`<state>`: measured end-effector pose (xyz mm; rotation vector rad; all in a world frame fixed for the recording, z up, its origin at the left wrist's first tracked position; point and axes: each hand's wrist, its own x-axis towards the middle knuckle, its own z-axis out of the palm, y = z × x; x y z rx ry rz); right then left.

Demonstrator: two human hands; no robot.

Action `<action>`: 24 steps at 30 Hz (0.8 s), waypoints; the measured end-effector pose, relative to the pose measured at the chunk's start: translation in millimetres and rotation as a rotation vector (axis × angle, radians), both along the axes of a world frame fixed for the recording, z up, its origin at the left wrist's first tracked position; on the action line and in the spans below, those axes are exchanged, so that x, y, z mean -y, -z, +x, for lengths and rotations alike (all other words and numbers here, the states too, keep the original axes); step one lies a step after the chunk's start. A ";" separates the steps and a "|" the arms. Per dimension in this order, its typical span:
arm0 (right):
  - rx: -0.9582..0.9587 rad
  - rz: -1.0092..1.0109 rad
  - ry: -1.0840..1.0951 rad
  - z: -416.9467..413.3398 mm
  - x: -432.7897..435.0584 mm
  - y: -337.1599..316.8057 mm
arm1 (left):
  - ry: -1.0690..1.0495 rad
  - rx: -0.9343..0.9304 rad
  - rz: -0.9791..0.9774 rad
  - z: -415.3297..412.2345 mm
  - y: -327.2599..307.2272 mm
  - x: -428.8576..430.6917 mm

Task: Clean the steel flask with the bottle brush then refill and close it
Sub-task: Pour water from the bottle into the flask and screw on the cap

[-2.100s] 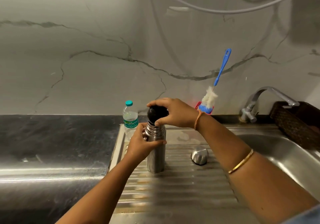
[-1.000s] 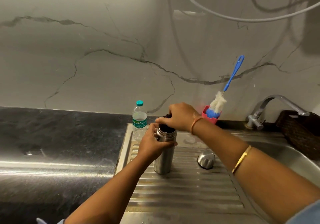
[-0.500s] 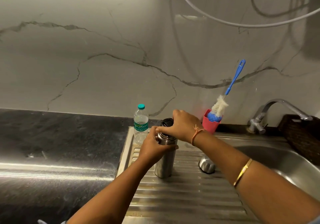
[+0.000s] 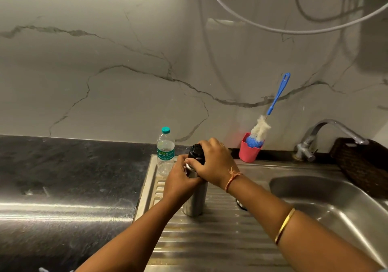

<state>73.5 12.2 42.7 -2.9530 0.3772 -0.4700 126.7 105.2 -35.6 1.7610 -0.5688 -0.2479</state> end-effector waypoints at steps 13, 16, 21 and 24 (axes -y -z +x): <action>-0.050 0.908 -0.255 -0.8 27.5 0.2 | 0.017 0.009 0.029 -0.8 -5.5 -1.6; 0.040 0.819 -0.214 -0.8 22.5 10.9 | -0.013 0.031 0.046 -1.1 -3.5 0.5; 0.249 0.406 0.047 1.7 4.2 31.3 | -0.058 0.078 0.072 -4.1 -0.6 3.1; 0.353 0.274 0.182 1.9 -11.8 36.1 | -0.096 0.114 0.088 -8.7 -1.6 4.3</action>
